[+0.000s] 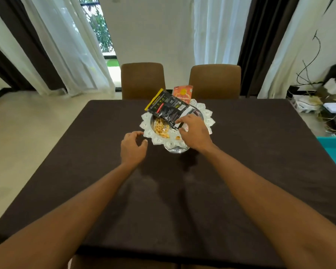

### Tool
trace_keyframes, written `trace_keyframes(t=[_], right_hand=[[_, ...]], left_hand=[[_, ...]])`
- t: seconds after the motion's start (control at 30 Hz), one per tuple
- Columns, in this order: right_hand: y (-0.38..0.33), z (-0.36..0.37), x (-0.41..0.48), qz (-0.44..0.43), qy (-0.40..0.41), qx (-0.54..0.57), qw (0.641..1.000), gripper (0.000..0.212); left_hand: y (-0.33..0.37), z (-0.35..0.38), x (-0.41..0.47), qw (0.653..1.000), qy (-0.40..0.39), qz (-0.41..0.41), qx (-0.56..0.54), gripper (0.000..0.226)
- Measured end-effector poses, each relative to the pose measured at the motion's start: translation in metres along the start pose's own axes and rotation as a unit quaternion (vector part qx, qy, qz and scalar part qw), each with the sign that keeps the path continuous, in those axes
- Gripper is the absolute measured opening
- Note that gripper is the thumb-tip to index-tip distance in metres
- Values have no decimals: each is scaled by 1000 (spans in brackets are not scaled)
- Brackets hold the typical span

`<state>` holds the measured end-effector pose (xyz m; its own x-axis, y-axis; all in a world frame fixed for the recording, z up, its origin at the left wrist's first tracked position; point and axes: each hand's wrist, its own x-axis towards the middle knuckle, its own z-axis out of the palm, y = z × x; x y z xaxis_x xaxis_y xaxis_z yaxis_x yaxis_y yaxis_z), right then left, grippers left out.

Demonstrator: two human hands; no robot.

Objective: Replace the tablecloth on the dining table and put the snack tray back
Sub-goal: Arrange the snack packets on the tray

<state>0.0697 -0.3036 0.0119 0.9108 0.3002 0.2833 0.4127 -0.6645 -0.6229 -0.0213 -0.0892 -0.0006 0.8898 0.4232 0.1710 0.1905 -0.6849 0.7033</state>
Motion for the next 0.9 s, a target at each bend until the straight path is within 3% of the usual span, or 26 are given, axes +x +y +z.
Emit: trace_keyframes(t=[0.23,0.37,0.53,0.7,0.9], right_hand=[[6,36,63,-81,-59,-154,983,38],[15,61,82,-95,-108,-231,962,41],[33,61,100,-50,-83,-270,958,46],[47,47,103,-42,-49,-281,957,43],[49,36,94,-8,-16,-307,952,37]], left_hand=[[10,27,92,997,7,74,17,35],[7,47,119,993,-10,115,39,15],[-1,66,136,986,-76,116,90,19],[-5,77,135,978,-63,133,145,49],[-7,79,137,973,-56,140,177,49]])
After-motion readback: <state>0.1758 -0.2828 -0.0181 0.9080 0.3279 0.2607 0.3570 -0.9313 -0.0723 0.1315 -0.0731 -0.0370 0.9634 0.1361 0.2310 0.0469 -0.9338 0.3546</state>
